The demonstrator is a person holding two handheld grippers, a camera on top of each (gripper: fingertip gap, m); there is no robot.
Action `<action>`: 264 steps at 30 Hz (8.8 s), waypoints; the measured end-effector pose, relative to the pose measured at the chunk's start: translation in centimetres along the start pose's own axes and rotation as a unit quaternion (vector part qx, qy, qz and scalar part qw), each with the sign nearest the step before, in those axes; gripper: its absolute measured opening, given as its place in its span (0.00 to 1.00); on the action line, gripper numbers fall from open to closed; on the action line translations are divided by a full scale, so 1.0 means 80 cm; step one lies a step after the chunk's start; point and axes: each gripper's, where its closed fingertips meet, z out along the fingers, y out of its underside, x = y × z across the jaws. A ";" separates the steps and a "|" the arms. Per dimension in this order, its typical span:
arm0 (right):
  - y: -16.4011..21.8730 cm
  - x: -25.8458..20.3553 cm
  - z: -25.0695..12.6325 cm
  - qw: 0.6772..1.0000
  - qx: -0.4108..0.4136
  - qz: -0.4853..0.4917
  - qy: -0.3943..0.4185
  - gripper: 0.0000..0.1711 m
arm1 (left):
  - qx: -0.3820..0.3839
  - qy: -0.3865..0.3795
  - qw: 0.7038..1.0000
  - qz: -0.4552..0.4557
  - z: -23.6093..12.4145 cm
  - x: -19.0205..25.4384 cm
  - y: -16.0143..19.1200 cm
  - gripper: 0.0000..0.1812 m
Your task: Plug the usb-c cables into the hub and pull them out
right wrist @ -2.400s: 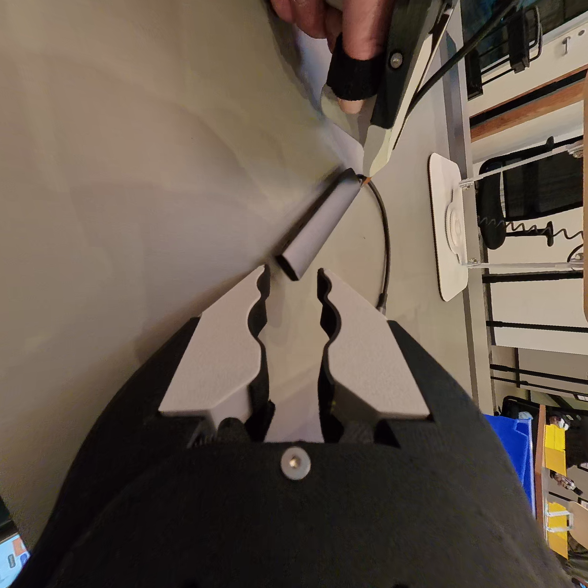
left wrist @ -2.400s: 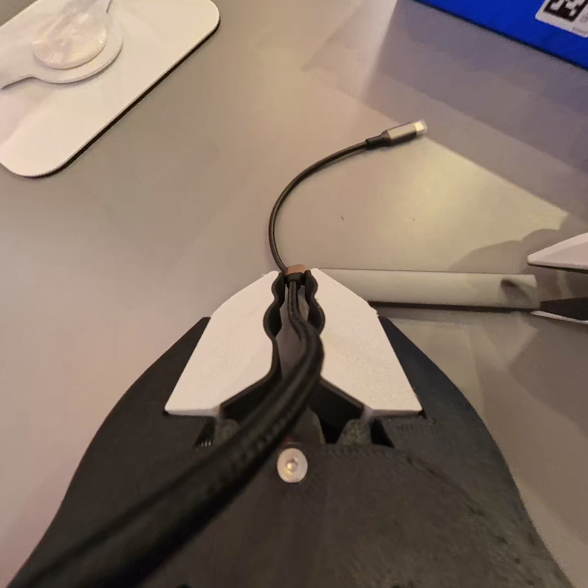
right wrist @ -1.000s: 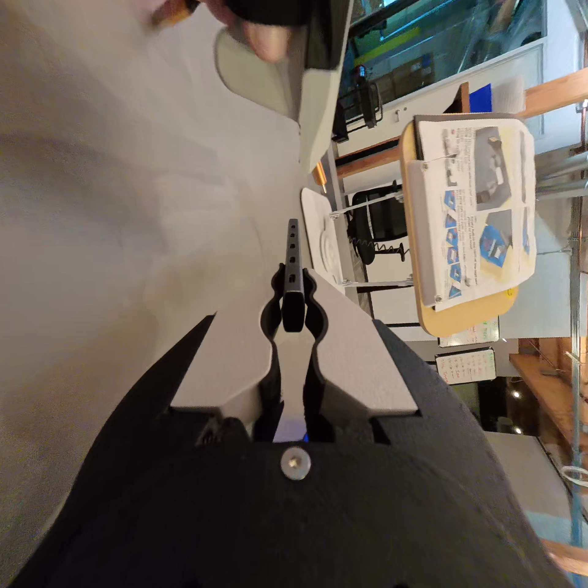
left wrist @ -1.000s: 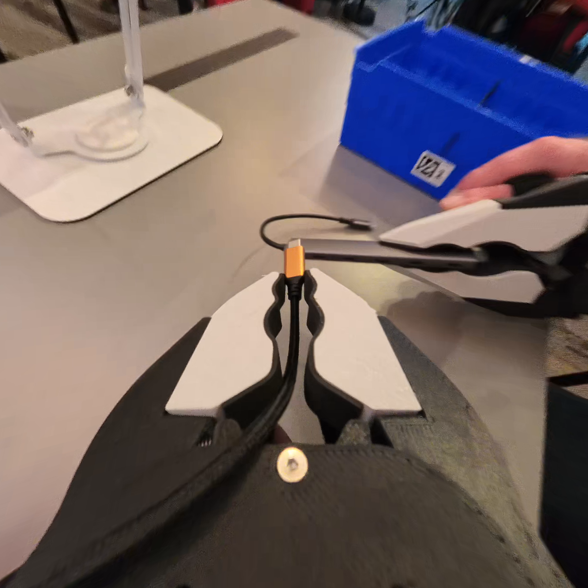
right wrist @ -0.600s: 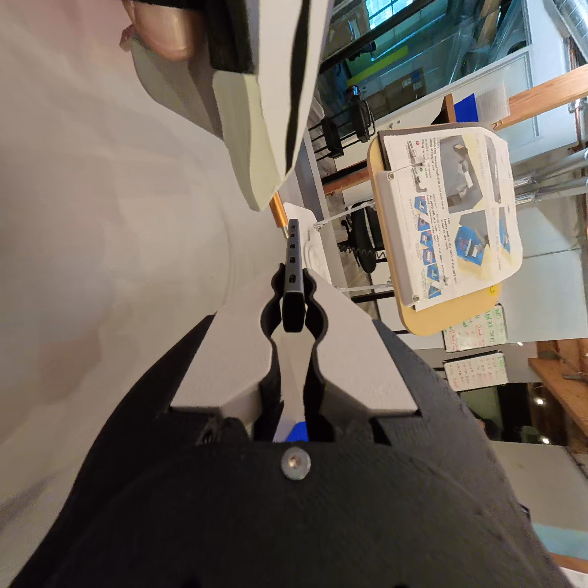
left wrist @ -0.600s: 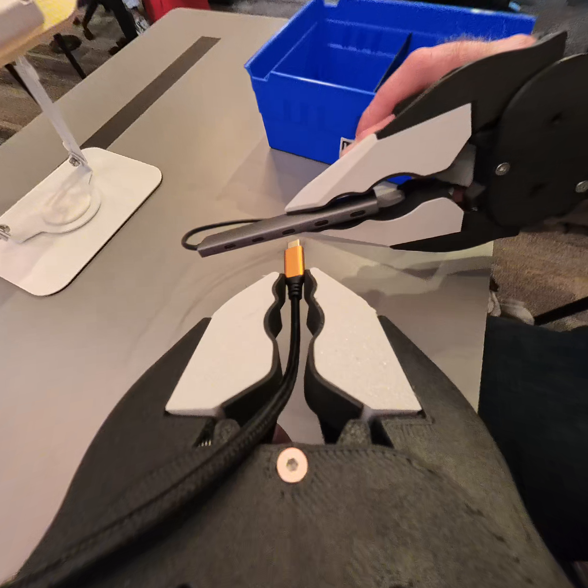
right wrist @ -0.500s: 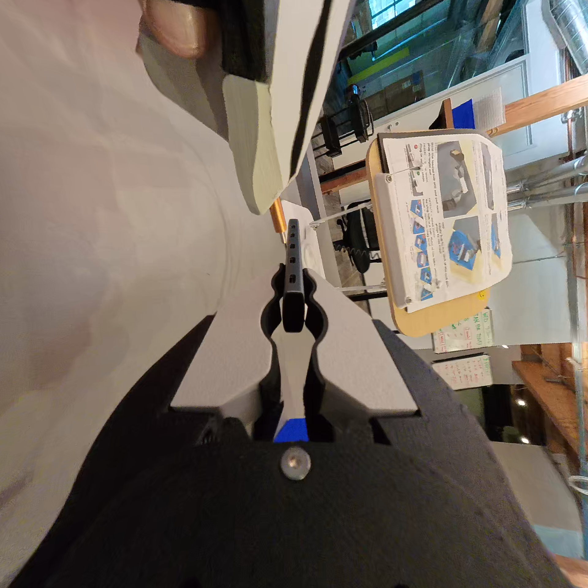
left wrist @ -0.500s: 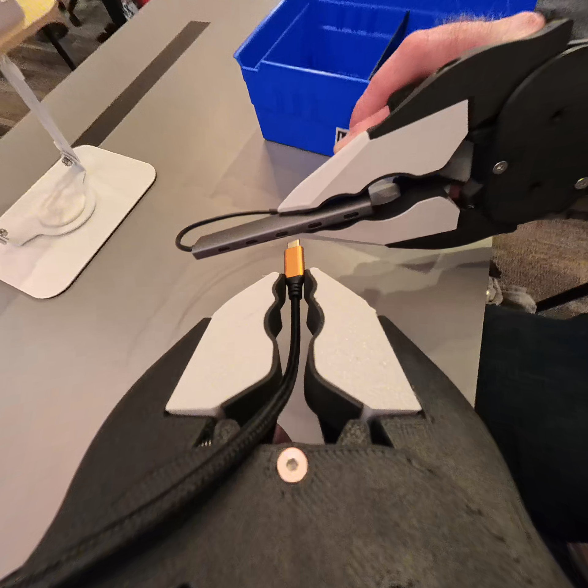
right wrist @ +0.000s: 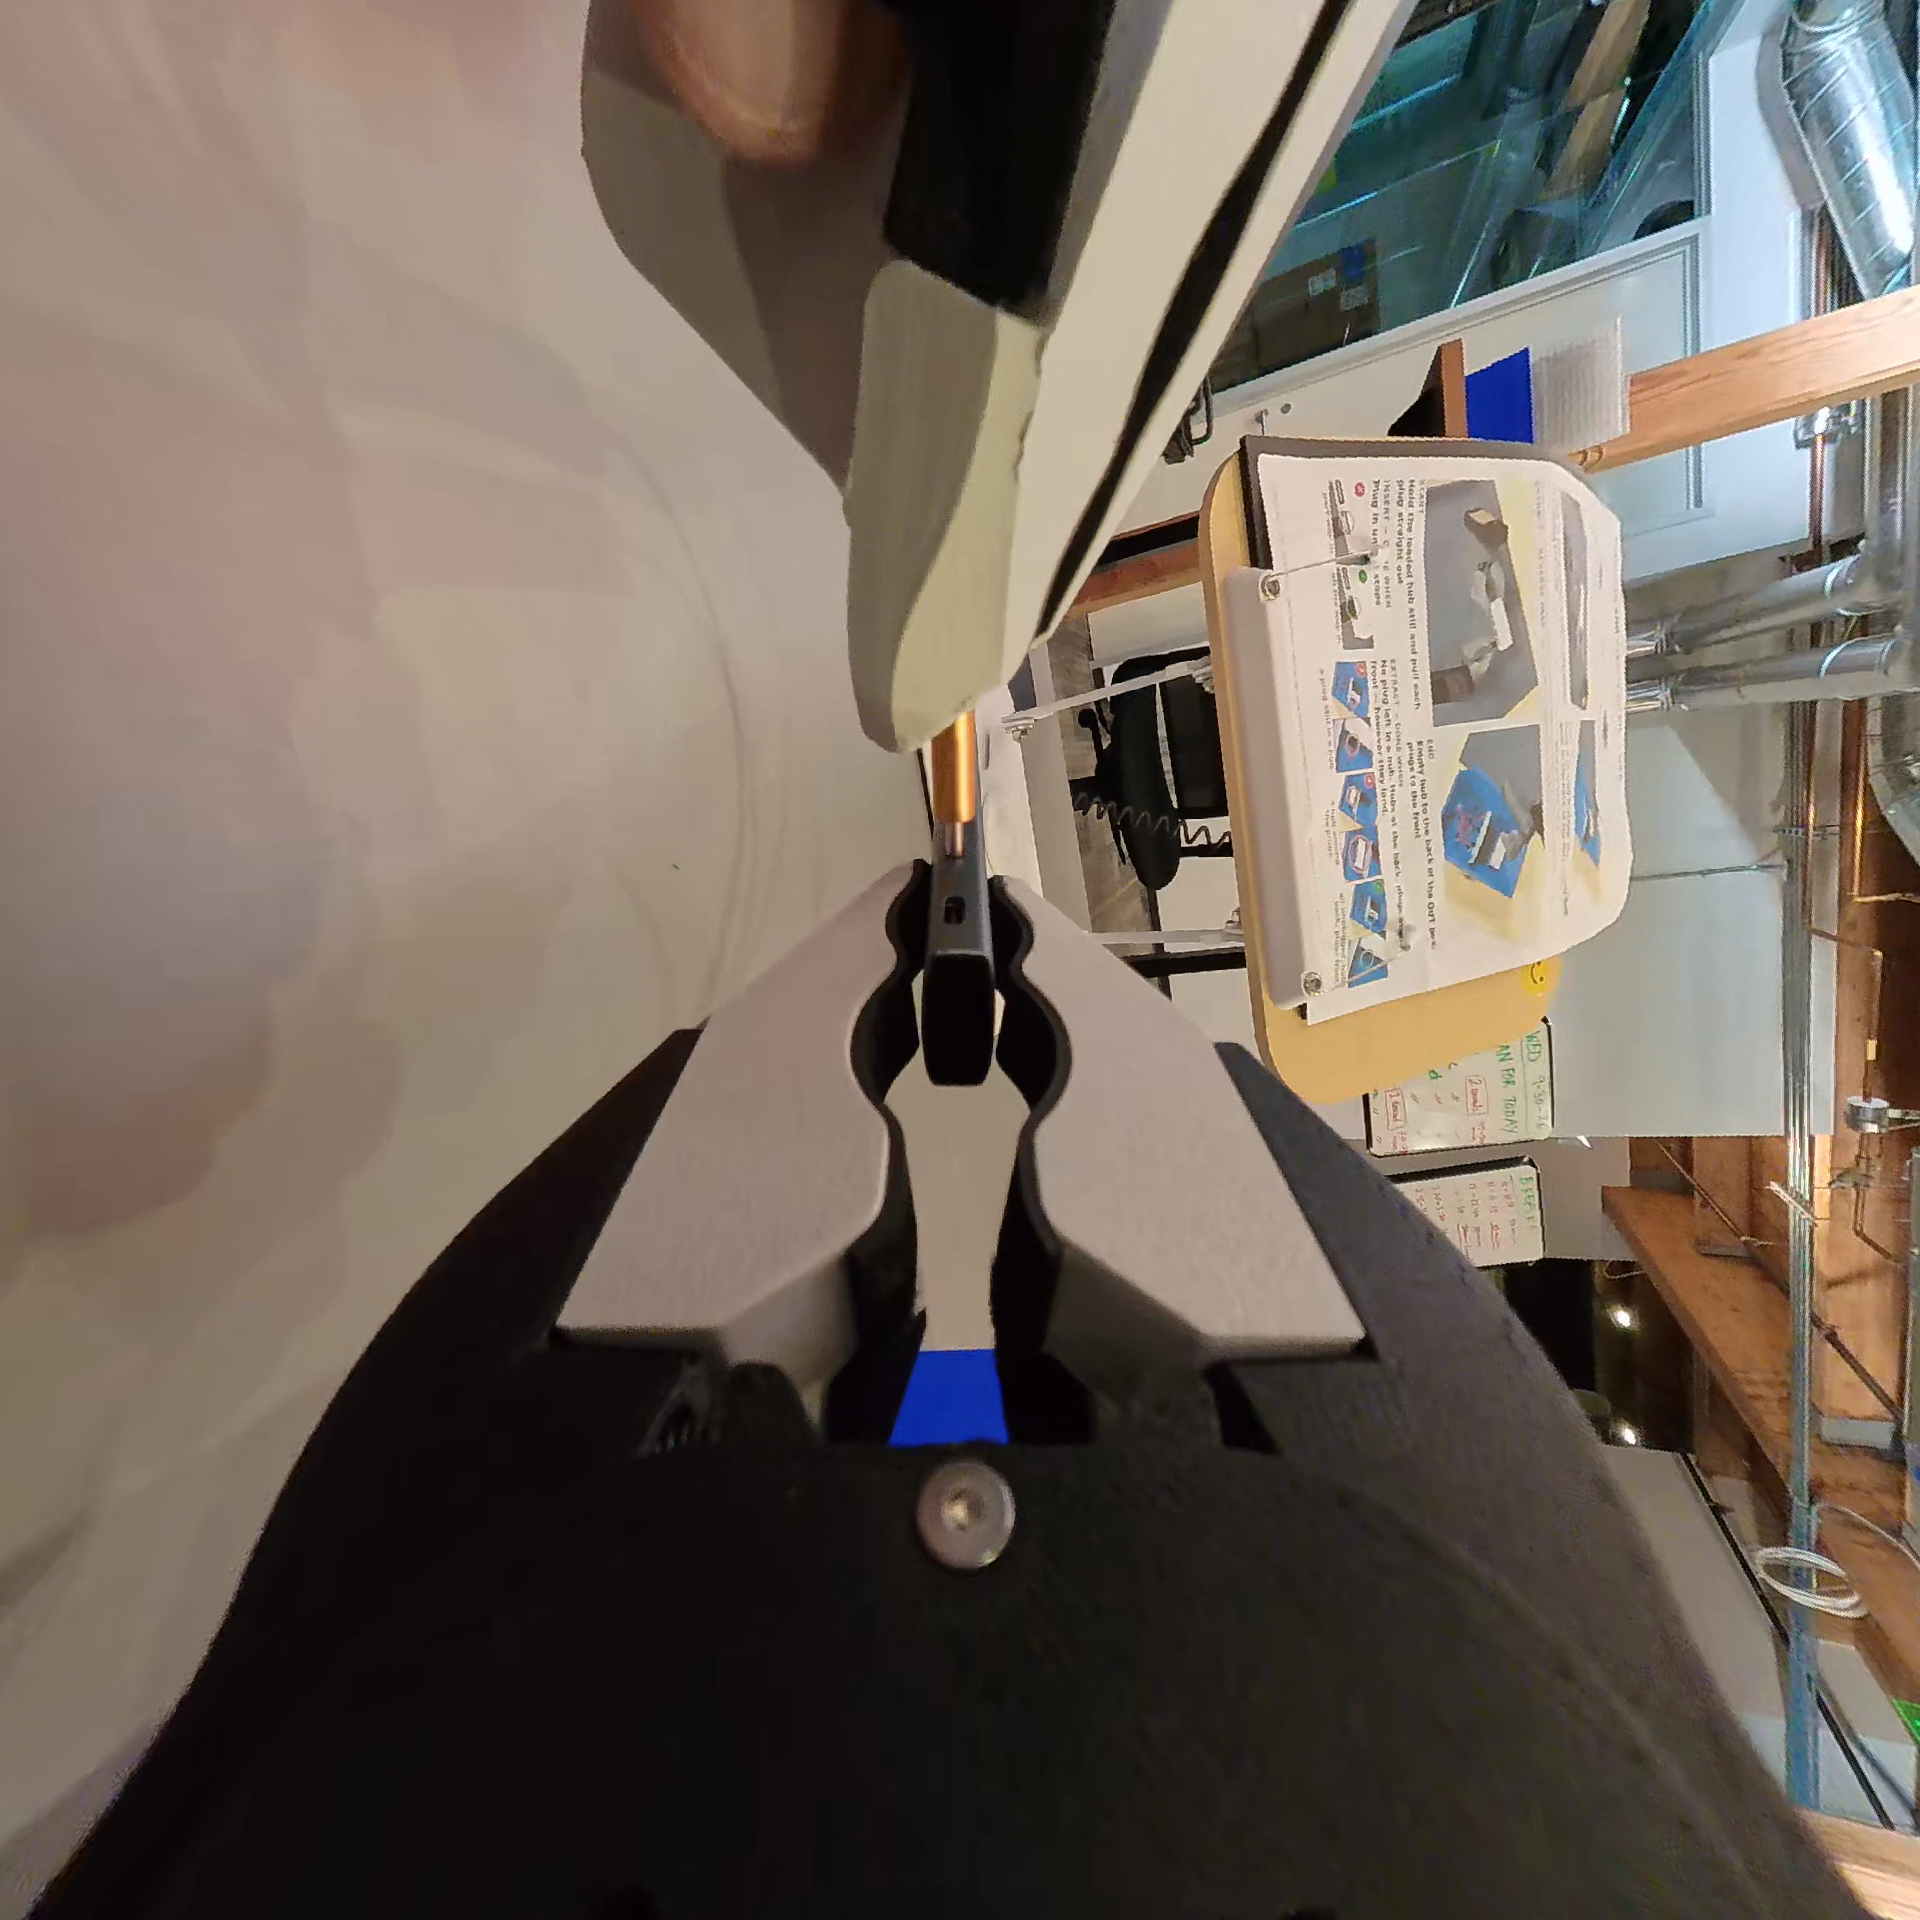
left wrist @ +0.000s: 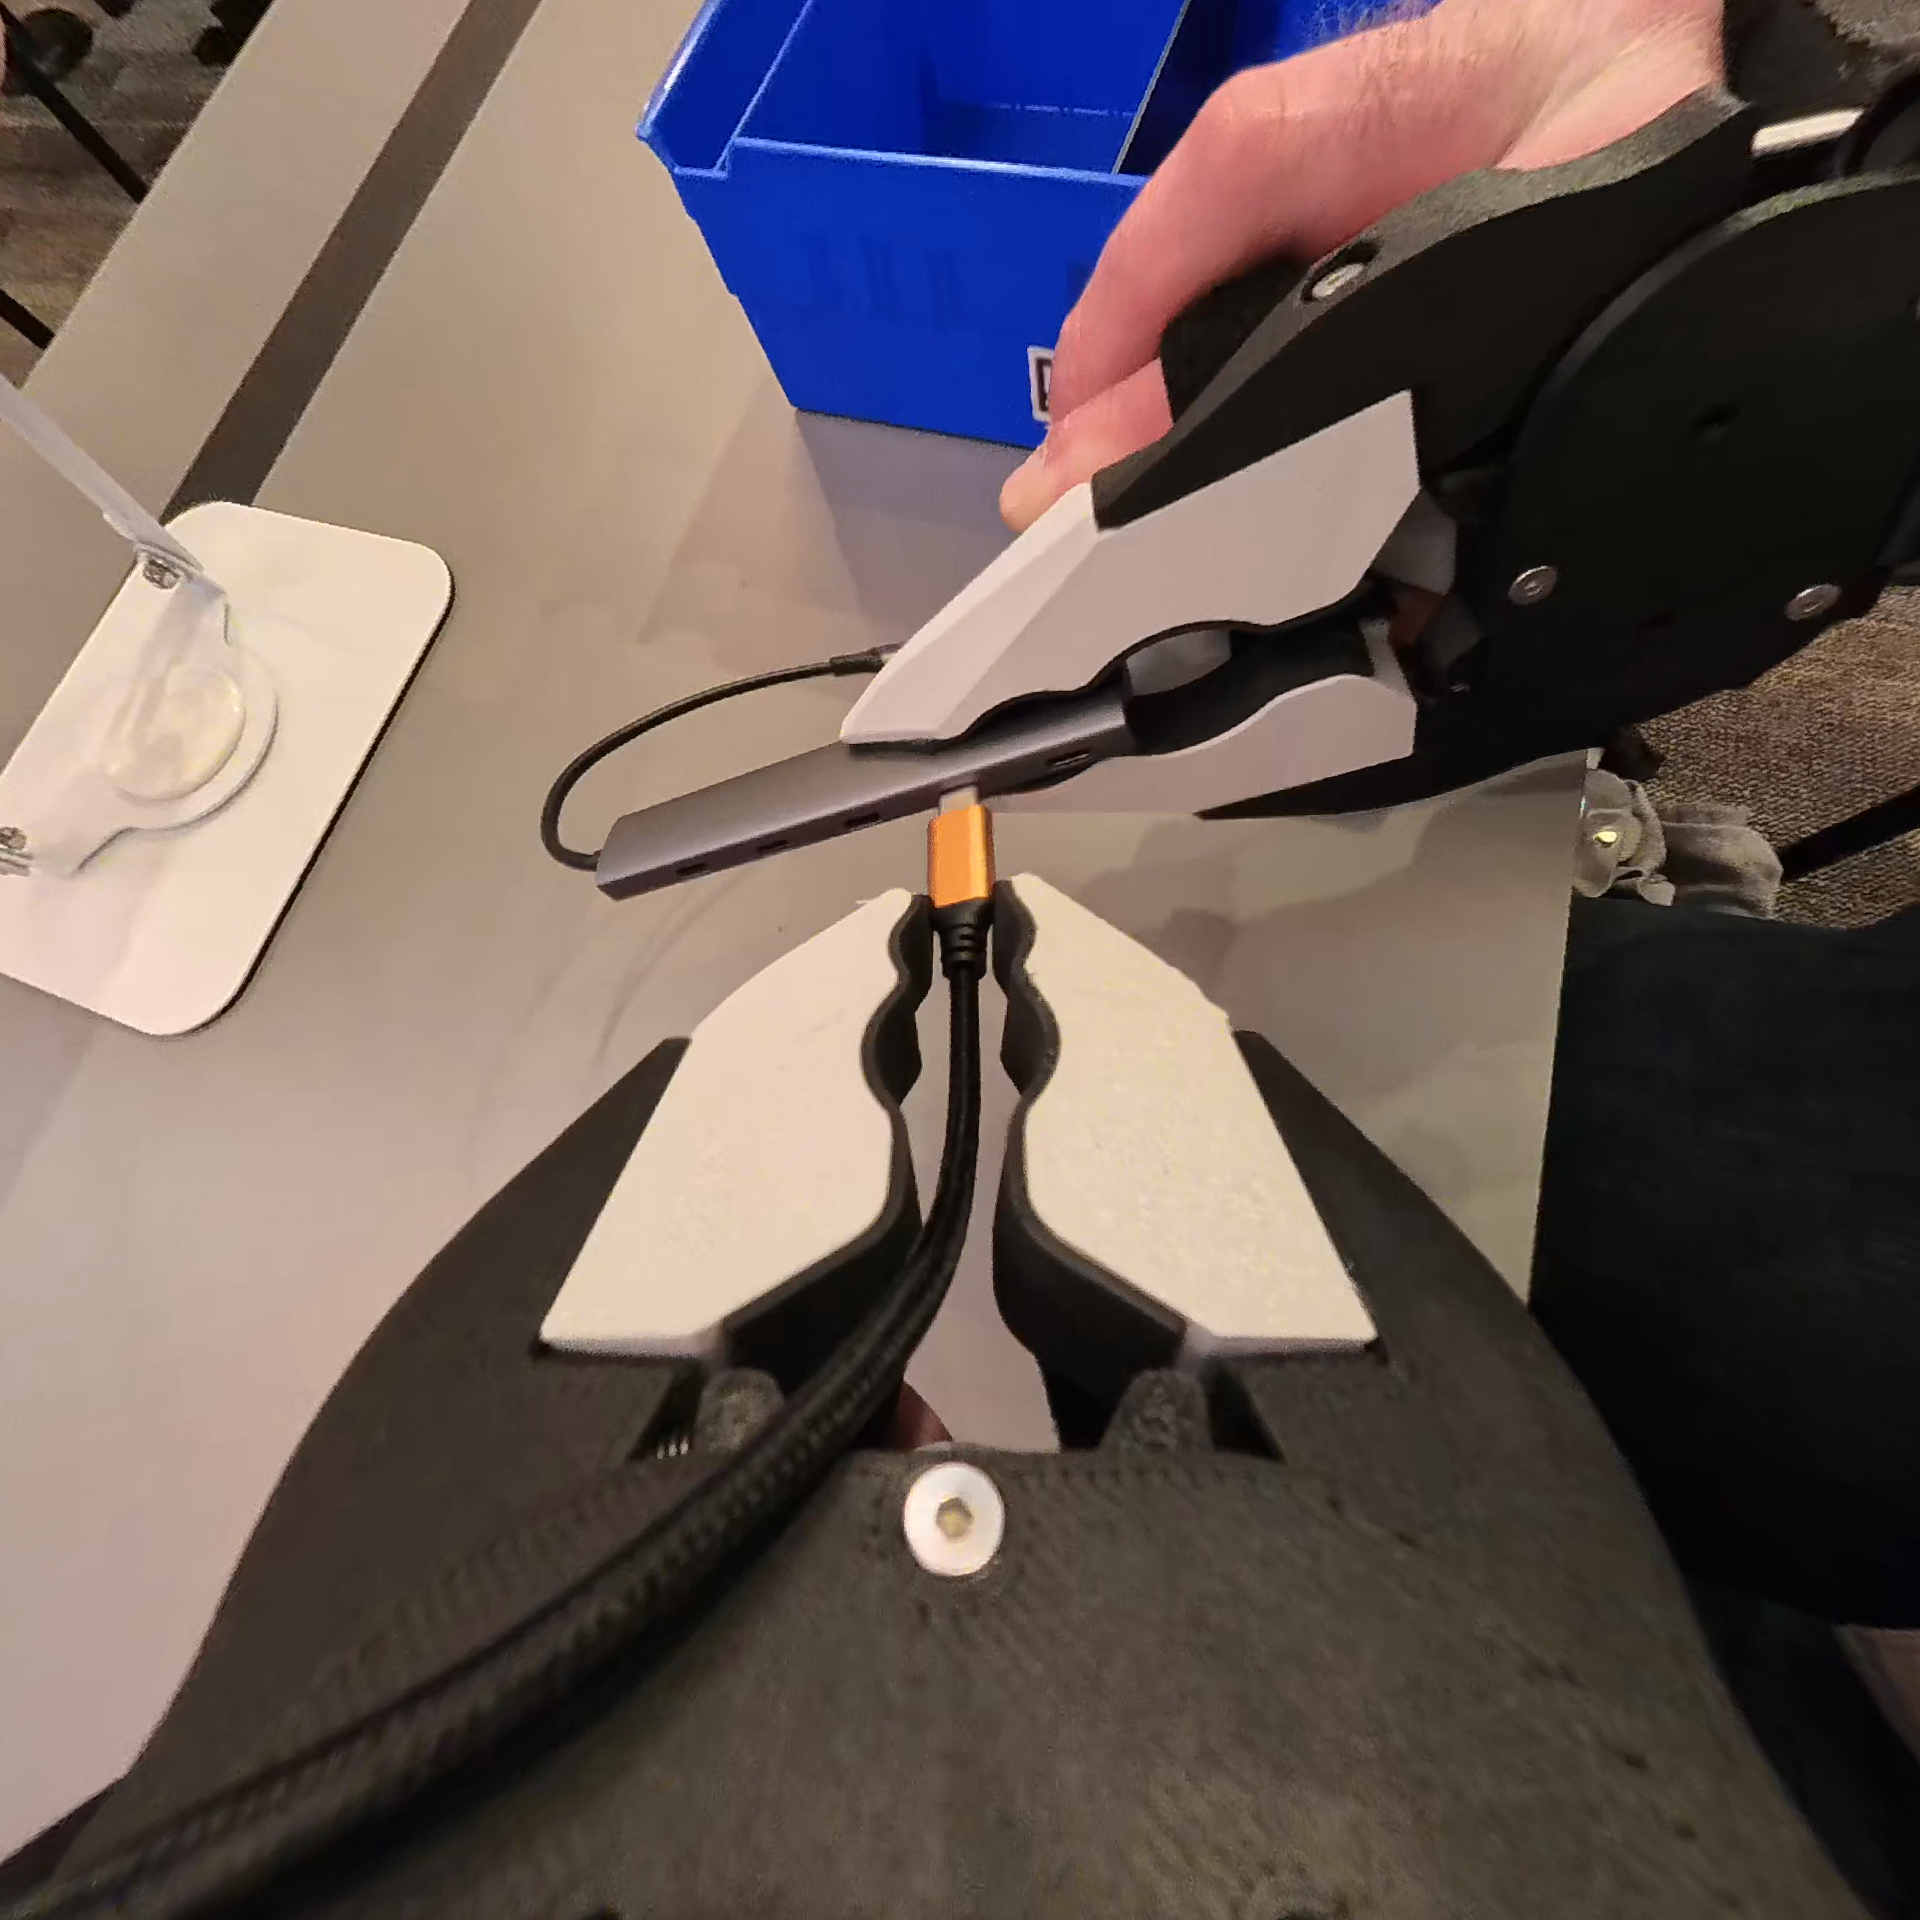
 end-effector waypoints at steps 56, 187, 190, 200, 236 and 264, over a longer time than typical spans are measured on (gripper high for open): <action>0.062 -0.001 0.005 0.986 -0.063 0.157 -0.008 0.04 | 0.032 -0.045 0.997 -0.053 -0.043 0.031 0.042 0.25; 0.078 -0.067 0.010 0.983 -0.083 0.151 -0.066 0.04 | -0.343 -0.290 0.866 -0.222 -0.317 -0.094 0.438 0.01; 0.078 -0.067 0.010 0.983 -0.083 0.150 -0.066 0.04 | -0.278 -0.297 0.866 -0.290 -0.314 -0.094 0.429 0.01; 0.078 -0.069 0.009 0.982 -0.084 0.153 -0.068 0.04 | -0.283 -0.348 0.849 -0.279 -0.335 -0.084 0.427 0.19; 0.079 -0.070 0.011 0.981 -0.081 0.160 -0.070 0.04 | -0.151 -0.416 0.879 -0.179 -0.370 -0.130 0.312 0.02; 0.076 -0.072 0.011 0.981 -0.080 0.160 -0.075 0.04 | -0.219 -0.372 0.894 -0.123 -0.373 -0.093 0.333 0.26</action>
